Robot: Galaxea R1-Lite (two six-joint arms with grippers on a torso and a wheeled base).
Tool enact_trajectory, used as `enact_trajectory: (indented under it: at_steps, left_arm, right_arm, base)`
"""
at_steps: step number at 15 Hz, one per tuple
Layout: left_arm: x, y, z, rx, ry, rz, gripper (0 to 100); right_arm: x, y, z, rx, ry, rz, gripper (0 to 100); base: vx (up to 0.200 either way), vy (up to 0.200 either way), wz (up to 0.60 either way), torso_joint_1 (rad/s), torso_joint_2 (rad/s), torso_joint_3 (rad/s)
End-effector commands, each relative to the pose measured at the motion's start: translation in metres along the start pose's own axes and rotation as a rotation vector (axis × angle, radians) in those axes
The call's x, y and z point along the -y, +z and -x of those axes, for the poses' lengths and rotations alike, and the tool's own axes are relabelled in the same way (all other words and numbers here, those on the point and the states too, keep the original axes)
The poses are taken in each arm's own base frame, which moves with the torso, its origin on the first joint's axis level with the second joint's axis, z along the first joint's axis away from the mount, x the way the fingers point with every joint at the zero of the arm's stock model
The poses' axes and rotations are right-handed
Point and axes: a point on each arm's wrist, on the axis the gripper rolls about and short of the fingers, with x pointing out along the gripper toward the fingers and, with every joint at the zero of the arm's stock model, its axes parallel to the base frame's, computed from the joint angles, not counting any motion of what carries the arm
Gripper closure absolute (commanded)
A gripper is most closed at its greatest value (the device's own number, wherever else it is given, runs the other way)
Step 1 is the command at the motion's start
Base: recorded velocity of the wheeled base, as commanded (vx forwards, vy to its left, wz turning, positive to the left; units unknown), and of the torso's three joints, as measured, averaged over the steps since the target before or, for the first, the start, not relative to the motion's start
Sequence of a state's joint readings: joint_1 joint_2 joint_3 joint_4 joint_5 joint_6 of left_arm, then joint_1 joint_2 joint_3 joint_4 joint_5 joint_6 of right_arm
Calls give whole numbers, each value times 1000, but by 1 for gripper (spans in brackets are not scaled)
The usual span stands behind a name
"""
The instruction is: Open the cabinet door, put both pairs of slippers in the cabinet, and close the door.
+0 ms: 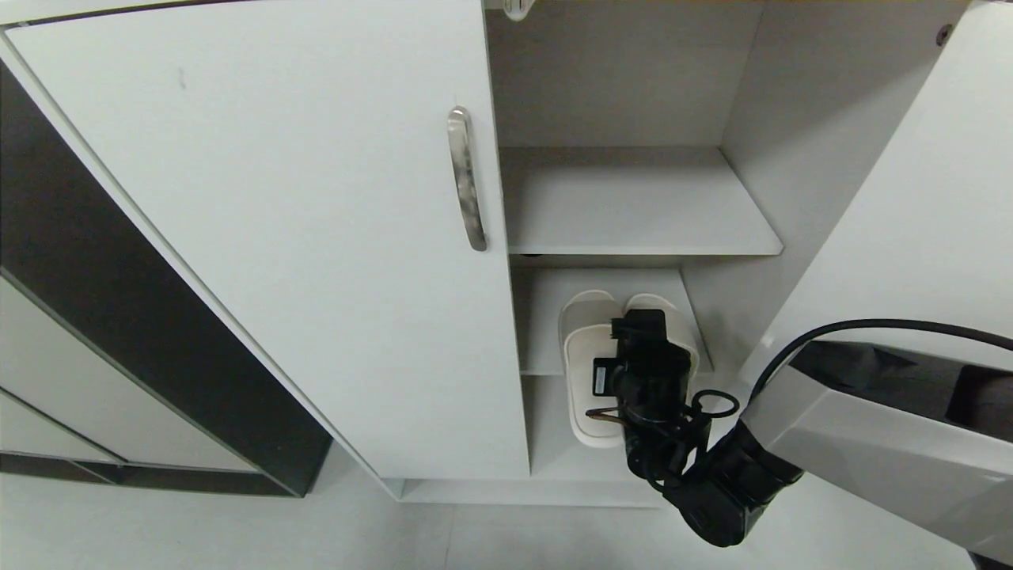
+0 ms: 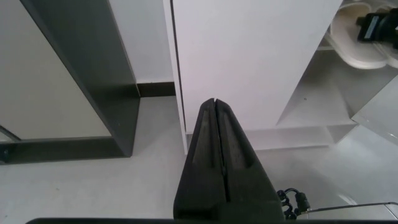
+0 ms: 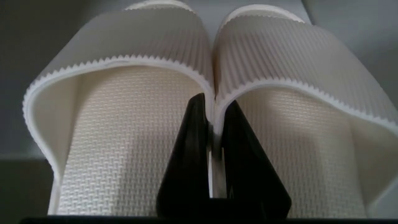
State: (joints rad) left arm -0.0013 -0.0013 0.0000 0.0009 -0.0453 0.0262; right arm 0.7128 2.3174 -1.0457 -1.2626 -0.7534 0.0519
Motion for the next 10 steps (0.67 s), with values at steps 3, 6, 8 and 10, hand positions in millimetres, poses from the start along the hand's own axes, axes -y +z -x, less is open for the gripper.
enact_trajectory:
  at_steps: [3,6,8,10]
  left_arm:
    - [0,0,0,0,-1,0,100]
    - [0,0,0,0,1,2,100]
    - [0,0,0,0,-1,2,100]
    - [0,0,0,-2,1,2,100]
  right_arm:
    - [0,-6,-29,12,-8,-14,100]
    - [-3,1,-48,4,-2,-9,100]
    - [-5,9,-61,-11,-5,-32,100]
    - [-4,16,-70,-26,-1,-40,100]
  base:
    - [0,0,0,0,0,0]
    - [0,0,0,0,0,0]
    - [0,0,0,0,0,0]
    - [0,0,0,0,0,0]
